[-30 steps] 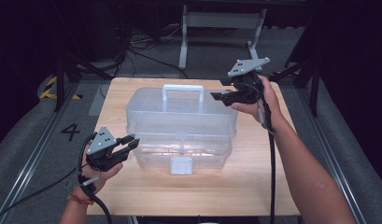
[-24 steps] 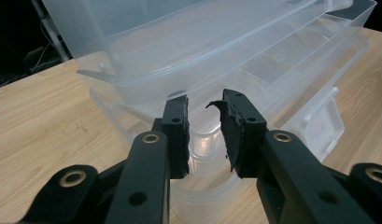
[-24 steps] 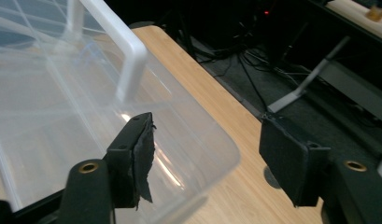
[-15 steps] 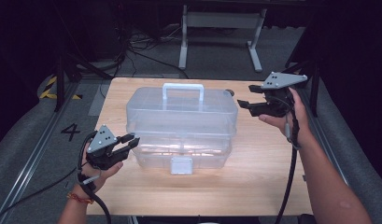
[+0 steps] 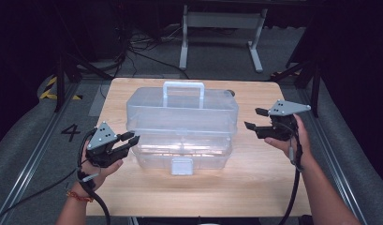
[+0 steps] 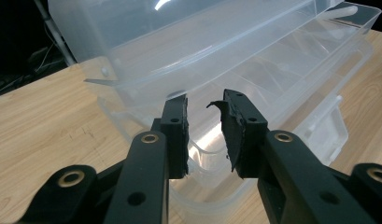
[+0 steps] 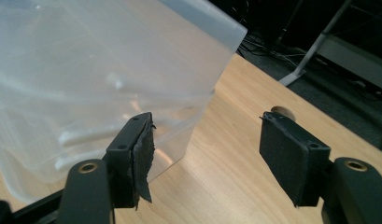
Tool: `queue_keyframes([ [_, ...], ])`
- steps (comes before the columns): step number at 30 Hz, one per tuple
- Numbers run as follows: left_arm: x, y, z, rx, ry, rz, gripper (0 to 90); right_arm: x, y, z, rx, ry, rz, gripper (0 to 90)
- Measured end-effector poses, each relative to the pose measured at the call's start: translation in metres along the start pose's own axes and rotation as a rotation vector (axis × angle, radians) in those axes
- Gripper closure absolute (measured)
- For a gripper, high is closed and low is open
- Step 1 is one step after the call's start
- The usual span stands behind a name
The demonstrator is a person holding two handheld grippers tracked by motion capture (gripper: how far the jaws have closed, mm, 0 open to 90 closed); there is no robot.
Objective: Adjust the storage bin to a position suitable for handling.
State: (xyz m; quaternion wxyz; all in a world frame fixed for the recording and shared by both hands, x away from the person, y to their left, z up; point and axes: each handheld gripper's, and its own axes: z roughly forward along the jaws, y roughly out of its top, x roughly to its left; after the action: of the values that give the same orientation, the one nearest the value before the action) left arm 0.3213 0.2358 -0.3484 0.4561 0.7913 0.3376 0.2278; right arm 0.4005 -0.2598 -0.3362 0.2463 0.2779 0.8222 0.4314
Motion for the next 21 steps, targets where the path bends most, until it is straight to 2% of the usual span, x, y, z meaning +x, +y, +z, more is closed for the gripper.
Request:
queue_keyframes([
  [5, 0.001, 0.002, 0.0, 0.002, 0.001, 0.001, 70.9, 0.006, -0.013, 0.002, -0.025, 0.026, 0.004, 35.5],
  [8, 0.0, 0.003, 0.001, 0.004, 0.0, 0.001, 70.4, 0.015, -0.016, 0.005, -0.038, 0.038, -0.02, 35.2],
  [11, 0.0, 0.004, 0.002, 0.008, 0.003, 0.006, 70.2, 0.022, -0.016, 0.01, -0.068, 0.086, -0.033, 34.7],
  [17, 0.0, 0.004, 0.003, 0.014, 0.003, 0.014, 70.1, 0.031, -0.011, 0.021, -0.099, 0.083, -0.034, 35.5],
  [19, -0.001, 0.004, 0.002, 0.015, 0.005, 0.02, 69.2, 0.032, -0.009, 0.023, -0.117, 0.067, -0.022, 36.4],
  [21, -0.002, 0.002, 0.001, 0.01, 0.013, 0.024, 67.8, 0.033, -0.007, 0.025, -0.117, 0.065, -0.03, 36.4],
])
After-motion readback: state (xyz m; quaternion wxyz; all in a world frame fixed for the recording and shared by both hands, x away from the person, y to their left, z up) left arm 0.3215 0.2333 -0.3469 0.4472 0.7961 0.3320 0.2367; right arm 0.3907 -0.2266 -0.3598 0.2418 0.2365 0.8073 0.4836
